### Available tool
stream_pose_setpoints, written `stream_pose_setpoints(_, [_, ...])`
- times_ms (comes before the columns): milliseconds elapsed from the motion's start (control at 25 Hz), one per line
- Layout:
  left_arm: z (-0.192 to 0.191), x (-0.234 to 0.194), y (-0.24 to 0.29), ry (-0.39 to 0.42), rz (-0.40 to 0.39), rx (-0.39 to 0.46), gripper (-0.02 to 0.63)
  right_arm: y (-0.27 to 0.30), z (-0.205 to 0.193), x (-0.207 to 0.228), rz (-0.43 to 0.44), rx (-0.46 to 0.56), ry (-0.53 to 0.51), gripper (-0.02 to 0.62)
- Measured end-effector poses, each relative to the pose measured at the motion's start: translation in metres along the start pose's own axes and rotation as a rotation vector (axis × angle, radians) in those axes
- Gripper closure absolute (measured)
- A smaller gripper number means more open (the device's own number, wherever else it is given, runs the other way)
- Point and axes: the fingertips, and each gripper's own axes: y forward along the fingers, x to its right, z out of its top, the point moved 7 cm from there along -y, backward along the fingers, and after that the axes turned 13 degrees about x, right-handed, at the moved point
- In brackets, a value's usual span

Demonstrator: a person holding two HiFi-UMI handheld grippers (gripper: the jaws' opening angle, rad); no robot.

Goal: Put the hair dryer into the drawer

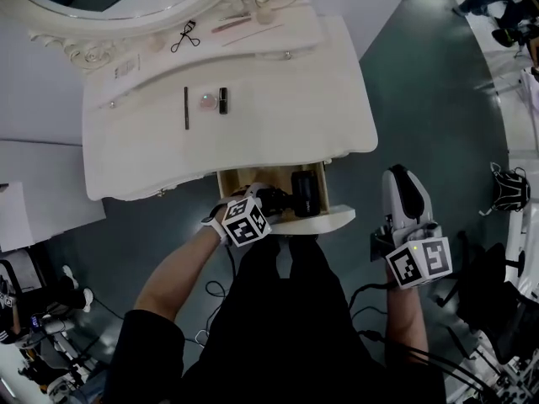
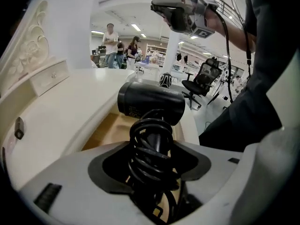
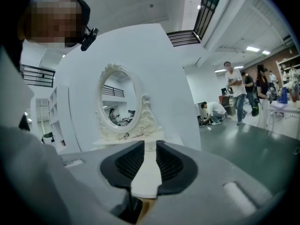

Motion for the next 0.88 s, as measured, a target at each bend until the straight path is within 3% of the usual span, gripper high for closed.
stream_pose_setpoints(480, [-0.037,-0.015,0.045,-0.012,-0.018,-0.109,0.345,0.004,-0.013,0.003,-0.010,-0.029,0.008,0.517])
stream_pose_setpoints(880, [-0.051,-0.023,0.065,0.035,-0.008,-0.161,0.345,0.012,-0.021,0.002,0.000,-0.046,0.017,0.517])
